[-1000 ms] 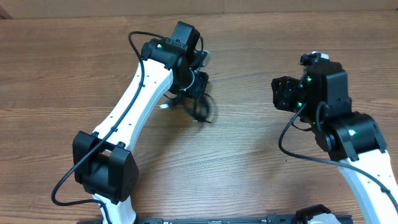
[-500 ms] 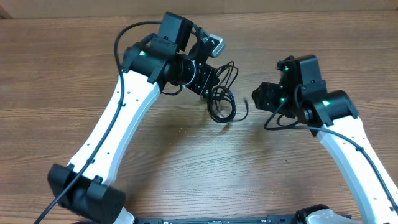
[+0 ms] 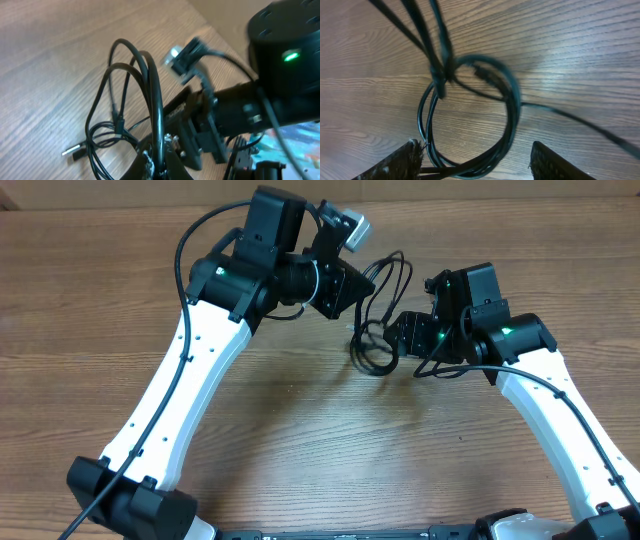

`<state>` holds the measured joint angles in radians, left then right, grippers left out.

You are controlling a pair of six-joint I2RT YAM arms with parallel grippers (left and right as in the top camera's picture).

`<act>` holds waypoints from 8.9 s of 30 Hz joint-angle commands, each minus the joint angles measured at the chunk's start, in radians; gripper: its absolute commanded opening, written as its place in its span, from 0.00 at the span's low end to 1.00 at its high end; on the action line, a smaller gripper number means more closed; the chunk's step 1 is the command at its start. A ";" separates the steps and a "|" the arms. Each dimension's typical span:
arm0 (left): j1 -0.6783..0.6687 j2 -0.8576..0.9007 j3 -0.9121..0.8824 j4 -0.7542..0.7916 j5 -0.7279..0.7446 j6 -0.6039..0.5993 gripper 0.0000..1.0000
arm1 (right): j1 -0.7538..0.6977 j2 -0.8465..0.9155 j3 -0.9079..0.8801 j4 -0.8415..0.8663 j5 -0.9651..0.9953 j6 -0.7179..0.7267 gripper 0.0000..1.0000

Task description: Untangle cables

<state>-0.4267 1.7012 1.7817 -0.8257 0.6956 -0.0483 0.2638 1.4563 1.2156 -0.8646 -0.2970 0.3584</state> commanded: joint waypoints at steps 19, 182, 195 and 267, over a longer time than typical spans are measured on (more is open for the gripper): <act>-0.002 -0.235 0.018 0.252 0.082 -0.222 0.04 | 0.005 0.011 0.009 0.111 0.100 0.090 0.38; -0.019 -0.074 0.014 -0.272 -0.760 -0.333 0.04 | -0.018 -0.159 0.115 -0.034 -0.431 -0.315 0.04; 0.073 -0.085 0.014 -0.404 -0.931 -0.397 0.04 | -0.018 -0.191 0.115 -0.141 0.252 -0.097 0.04; 0.057 -0.185 -0.002 -0.864 -0.777 -0.398 0.68 | 0.038 0.264 0.047 -0.124 -0.001 0.091 0.54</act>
<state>-0.3603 1.6207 1.7851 -1.6863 -0.0933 -0.3992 0.2962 1.7031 1.2812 -1.0233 -0.2874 0.4278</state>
